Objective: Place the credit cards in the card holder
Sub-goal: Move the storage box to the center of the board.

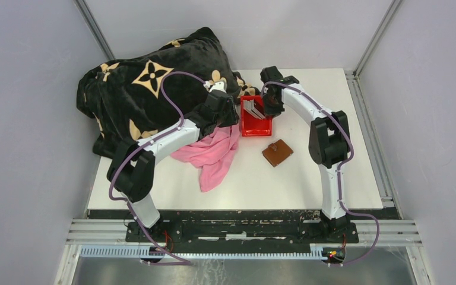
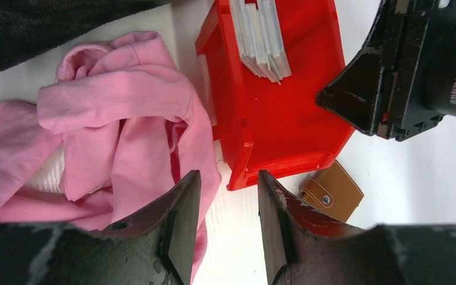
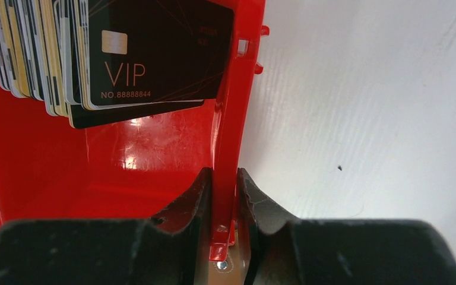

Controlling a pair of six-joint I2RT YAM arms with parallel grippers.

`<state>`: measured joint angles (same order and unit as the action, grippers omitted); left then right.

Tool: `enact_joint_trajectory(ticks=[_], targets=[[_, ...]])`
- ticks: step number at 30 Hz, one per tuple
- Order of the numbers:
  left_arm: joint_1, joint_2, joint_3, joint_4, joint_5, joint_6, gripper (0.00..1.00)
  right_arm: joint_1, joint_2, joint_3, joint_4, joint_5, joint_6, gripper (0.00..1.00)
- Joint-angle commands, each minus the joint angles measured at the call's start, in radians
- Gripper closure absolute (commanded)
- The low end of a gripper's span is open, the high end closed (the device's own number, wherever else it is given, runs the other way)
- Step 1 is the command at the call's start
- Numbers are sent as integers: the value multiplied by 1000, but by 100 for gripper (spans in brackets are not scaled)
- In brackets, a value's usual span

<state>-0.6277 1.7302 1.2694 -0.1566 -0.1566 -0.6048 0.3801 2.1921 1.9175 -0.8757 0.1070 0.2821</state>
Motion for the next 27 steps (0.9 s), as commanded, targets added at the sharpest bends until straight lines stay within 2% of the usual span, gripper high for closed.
enact_joint_trajectory(ticks=[1, 4, 6, 12, 15, 20, 27], targets=[[4, -25, -5, 41, -28, 32, 52, 27, -74, -24, 40, -6, -21, 99], [4, -25, -11, 41, -28, 26, 51, 38, -86, -46, 46, 7, -21, 98], [5, -26, -16, 41, -28, 22, 51, 41, -95, -61, 50, 14, -22, 91], [5, -28, -22, 37, -30, 17, 48, 43, -138, -86, 67, 25, -24, 50], [5, -35, -23, 31, -37, 17, 45, 43, -165, -87, 69, 23, -24, 38], [4, -64, -27, 24, -47, 17, 43, 46, -229, -112, 76, 38, -14, 27], [-10, -125, -65, 15, -7, 21, 43, 70, -370, -245, 61, 137, 90, 23]])
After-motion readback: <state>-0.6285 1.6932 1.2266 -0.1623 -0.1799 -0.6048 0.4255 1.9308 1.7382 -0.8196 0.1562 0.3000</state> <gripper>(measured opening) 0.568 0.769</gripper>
